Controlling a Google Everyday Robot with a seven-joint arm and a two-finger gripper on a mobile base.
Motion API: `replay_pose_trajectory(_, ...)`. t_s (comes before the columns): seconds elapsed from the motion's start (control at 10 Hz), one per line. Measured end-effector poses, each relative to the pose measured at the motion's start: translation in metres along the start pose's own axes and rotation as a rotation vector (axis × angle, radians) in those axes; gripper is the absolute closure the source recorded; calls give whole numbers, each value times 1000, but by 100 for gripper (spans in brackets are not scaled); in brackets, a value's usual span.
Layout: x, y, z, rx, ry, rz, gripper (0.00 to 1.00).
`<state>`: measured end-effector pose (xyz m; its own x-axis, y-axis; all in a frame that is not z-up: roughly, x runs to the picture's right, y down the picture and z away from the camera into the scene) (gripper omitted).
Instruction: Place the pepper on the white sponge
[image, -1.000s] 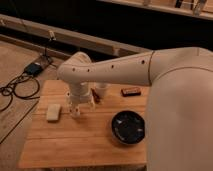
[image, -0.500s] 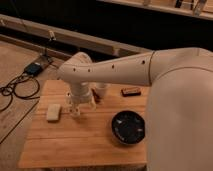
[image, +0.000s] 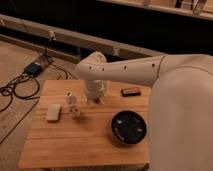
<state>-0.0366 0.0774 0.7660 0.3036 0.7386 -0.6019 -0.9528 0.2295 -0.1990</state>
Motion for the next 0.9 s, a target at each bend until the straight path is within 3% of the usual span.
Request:
replay_pose_trajectory(0.4, -27, -28, 25, 12, -12, -188, 35)
replay_pose_trajectory(0.9, -53, -16, 48, 9, -6, -306, 35)
